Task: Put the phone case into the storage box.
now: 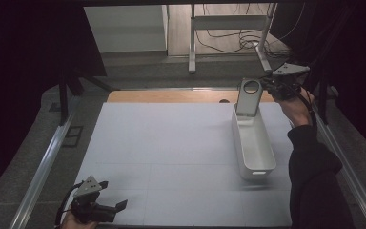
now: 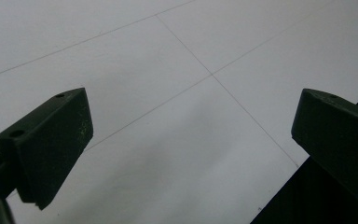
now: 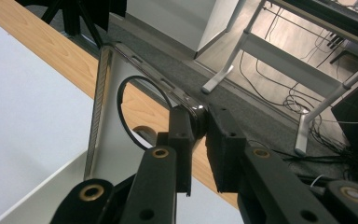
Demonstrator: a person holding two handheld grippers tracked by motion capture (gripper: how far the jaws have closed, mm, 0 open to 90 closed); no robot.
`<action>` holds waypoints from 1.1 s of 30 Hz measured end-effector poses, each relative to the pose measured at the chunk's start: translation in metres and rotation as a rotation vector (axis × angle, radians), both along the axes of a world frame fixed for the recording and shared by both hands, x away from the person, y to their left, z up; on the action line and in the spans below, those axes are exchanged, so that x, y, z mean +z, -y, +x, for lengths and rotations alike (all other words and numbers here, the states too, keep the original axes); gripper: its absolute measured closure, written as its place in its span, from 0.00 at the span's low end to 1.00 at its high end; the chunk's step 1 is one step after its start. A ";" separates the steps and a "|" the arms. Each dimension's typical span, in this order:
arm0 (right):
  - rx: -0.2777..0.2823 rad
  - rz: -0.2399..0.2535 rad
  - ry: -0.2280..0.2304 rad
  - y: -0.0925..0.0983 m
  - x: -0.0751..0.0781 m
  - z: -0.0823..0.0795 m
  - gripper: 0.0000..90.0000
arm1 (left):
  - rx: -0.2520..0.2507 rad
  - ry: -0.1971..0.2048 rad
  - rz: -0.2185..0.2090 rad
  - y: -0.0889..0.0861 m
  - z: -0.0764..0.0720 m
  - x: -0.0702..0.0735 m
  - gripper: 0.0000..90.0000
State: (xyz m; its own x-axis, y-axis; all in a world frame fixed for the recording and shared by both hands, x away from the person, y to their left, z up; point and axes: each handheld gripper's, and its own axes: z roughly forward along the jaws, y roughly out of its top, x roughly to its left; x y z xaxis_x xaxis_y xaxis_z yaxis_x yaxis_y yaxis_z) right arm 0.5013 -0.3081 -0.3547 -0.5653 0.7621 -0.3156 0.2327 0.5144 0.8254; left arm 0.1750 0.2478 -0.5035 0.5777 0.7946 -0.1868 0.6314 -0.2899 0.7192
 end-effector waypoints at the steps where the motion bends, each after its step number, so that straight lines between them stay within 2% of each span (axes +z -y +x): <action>1: 0.002 0.002 -0.004 0.000 -0.001 0.001 0.90 | 0.000 0.000 0.000 0.000 0.000 0.000 0.00; 13: 0.001 -0.017 0.000 -0.003 -0.015 0.006 0.90 | 0.003 -0.003 -0.002 0.000 0.000 0.000 0.00; 17: 0.005 -0.010 0.007 -0.004 -0.017 0.006 0.90 | 0.003 -0.003 -0.002 0.000 0.000 0.000 0.00; 18: 0.009 -0.022 0.006 -0.004 -0.019 0.006 0.90 | 0.003 -0.003 -0.002 0.000 0.000 0.000 0.00; 33: 0.010 -0.016 0.025 0.000 -0.034 0.006 0.90 | 0.004 -0.009 0.001 0.000 0.001 0.000 0.00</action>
